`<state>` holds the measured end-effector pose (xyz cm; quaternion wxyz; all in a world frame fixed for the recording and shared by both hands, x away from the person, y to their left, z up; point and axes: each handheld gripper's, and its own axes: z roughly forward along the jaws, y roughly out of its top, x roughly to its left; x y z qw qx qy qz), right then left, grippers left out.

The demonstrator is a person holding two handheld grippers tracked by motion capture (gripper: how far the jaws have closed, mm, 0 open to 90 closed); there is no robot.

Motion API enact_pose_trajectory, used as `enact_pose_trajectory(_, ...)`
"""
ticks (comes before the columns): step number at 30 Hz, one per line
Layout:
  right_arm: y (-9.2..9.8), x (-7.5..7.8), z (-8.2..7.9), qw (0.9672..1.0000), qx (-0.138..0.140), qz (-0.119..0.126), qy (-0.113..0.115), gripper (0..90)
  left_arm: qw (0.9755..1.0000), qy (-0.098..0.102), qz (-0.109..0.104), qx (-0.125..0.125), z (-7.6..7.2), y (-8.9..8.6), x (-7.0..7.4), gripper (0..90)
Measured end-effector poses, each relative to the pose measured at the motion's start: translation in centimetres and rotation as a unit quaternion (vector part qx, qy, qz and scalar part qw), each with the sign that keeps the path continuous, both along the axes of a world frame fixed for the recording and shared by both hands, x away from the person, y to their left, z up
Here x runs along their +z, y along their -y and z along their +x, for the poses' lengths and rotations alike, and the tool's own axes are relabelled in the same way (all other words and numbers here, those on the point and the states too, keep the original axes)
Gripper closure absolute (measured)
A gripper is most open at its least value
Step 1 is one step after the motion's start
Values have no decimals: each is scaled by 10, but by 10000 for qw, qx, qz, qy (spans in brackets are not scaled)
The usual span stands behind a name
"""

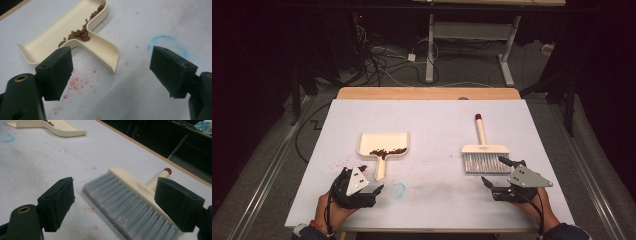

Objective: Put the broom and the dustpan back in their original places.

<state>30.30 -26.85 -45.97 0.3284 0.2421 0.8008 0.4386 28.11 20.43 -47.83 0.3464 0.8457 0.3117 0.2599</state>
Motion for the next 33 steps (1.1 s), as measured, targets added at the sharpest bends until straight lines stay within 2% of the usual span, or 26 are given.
enact_pose_trajectory(3,1,3,-3,9999,-11,58,93,169,10000,-91,9,21,1,0,-2,186)
enact_pose_trajectory(7,2,5,-3,9998,-72,97,134,169,9999,-107,61,-20,0,1,-3,186)
enact_pose_trajectory(13,0,4,-3,10000,-24,42,84,170,9999,-101,27,-16,1,1,-3,186)
enact_pose_trajectory(16,0,4,-4,9999,-13,38,106,170,9999,-108,98,-30,3,1,-3,186)
enact_pose_trajectory(20,0,4,-3,9999,-14,53,92,170,9999,-124,38,43,6,-1,-4,186)
enact_pose_trajectory(23,0,3,-3,10000,1,40,61,177,10000,-67,47,21,8,-1,-4,186)
enact_pose_trajectory(25,0,3,-3,10000,24,33,55,192,9999,-133,40,29,9,0,-4,186)
enact_pose_trajectory(26,-1,3,-3,10000,14,14,67,192,10000,-77,43,18,10,0,-4,186)
enact_pose_trajectory(33,0,2,-5,10000,-3,-34,24,188,9999,-113,7,28,12,3,-3,186)
